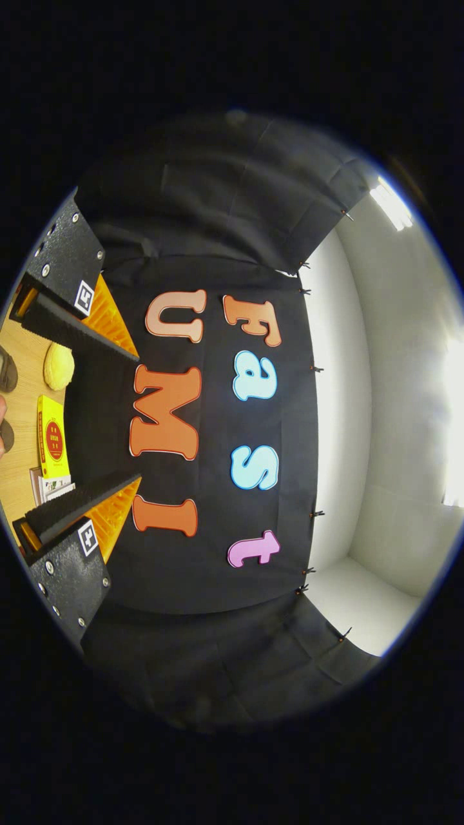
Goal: Open the storage box then place both shoes into the box .Put the left shoe in first, then the right shoe, with the right side of both shoes facing outward in a uniform manner.
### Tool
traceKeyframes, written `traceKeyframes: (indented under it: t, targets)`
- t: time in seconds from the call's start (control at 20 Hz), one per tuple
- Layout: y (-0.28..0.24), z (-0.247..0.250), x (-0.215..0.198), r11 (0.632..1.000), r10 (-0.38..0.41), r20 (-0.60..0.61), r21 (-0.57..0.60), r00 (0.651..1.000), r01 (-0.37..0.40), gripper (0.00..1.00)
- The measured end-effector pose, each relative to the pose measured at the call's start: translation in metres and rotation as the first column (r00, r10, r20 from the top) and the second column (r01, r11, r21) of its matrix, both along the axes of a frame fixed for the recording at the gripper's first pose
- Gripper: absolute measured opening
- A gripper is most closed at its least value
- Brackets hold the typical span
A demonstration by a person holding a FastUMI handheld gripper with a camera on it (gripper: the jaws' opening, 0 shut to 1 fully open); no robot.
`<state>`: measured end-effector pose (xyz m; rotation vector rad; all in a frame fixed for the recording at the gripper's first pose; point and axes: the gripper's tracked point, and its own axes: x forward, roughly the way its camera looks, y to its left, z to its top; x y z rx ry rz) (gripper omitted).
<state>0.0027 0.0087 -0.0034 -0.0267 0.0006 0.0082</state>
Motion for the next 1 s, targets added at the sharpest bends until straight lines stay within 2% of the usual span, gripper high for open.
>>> traceKeyframes:
  t: [0.35,0.45,0.65,0.8,1.0]
  targets:
    - [0.031,-0.037,0.006,0.996,0.083,-0.109,0.043,0.991,-0.079,0.99]
    - [0.047,-0.054,0.008,0.991,0.123,-0.151,0.073,0.981,-0.113,0.99]
    - [0.071,-0.093,0.011,0.979,0.171,-0.258,0.155,0.951,-0.134,0.99]
    - [0.102,-0.128,0.011,0.949,0.264,-0.333,0.257,0.905,-0.182,0.99]
    - [0.141,-0.176,0.002,0.902,0.375,-0.437,0.374,0.818,-0.214,0.98]
